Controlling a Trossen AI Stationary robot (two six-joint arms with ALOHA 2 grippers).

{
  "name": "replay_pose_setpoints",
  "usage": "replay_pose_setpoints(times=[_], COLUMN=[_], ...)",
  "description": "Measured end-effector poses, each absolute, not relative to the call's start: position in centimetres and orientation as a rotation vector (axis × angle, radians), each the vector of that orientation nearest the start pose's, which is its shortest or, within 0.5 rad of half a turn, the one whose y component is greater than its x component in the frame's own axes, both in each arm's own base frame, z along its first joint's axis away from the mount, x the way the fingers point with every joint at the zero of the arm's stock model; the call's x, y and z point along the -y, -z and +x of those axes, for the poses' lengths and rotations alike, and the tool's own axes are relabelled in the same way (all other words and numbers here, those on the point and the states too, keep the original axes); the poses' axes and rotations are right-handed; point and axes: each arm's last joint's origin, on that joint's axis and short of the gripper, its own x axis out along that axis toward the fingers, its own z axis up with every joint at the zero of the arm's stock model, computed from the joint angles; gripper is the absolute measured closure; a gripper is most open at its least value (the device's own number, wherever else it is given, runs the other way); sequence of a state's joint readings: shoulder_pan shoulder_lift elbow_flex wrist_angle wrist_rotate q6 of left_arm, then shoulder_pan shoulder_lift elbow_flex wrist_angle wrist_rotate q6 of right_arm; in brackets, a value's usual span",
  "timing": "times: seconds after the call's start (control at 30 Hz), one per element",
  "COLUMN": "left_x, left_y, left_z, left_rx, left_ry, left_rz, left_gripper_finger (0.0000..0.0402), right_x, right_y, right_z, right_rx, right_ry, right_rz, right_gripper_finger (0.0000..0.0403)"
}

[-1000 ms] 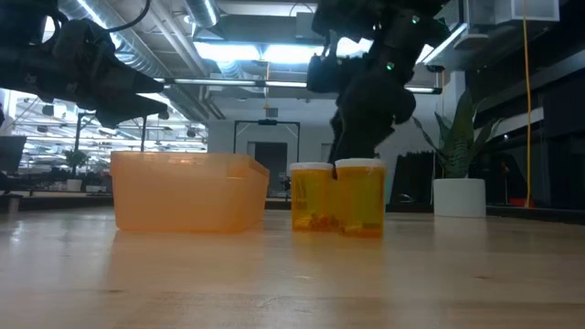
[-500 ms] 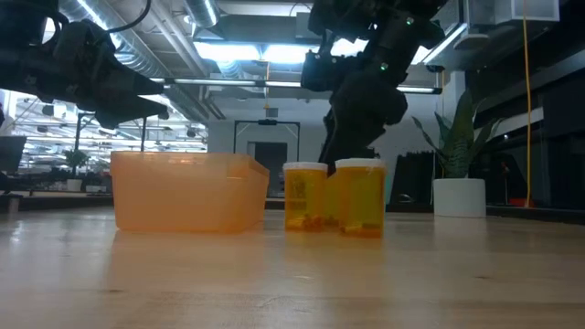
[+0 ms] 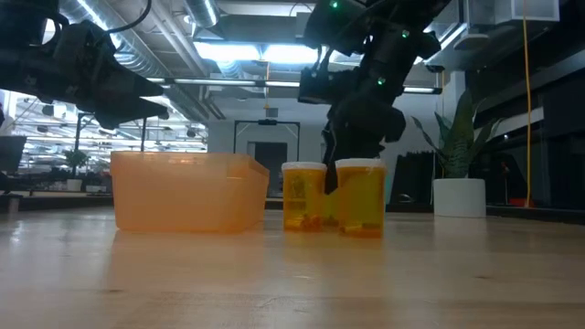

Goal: Pick and place medicine bottles into bin by pill shape (circle, oval)
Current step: Put the large orange medicine bottle into the orange bin

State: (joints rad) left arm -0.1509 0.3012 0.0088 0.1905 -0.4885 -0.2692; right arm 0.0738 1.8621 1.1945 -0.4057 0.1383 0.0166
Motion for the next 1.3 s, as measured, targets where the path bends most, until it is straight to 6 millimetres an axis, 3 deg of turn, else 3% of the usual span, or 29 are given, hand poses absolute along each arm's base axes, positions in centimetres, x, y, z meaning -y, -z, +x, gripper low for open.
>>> replay_pose_setpoints(times=[0.47, 0.67, 0.83, 0.97, 1.1, 1.3], left_x=[0.3, 0.3, 0.3, 0.3, 0.3, 0.3], left_y=[-15.9, -15.9, -15.9, -15.9, -15.9, -15.9], left_z=[11.3, 11.3, 11.3, 11.3, 11.3, 11.3], left_rx=[-0.054, -0.053, -0.054, -0.054, -0.053, -0.054], left_ry=[-0.348, -0.349, -0.348, -0.348, -0.348, -0.349], left_rz=[-0.22, -0.22, -0.219, -0.22, -0.219, -0.219], left_gripper_finger=[0.0139, 0.0139, 0.0139, 0.0139, 0.0139, 0.0139], right_x=[-2.3, -2.4, -3.1, -3.9, -4.6, -4.9], right_y=[-17.7, -22.2, -26.6, -28.2, -27.4, -22.5], right_z=[37.1, 38.8, 40.8, 42.0, 43.2, 45.3], right_rx=[-1.111, -1.069, -0.866, -0.686, -0.617, -0.699], right_ry=[0.084, 0.103, 0.077, -0.013, -0.059, -0.094], right_rz=[-0.076, -0.092, -0.099, -0.076, -0.087, -0.081], right_gripper_finger=[0.0177, 0.019, 0.0183, 0.0188, 0.0188, 0.0188])
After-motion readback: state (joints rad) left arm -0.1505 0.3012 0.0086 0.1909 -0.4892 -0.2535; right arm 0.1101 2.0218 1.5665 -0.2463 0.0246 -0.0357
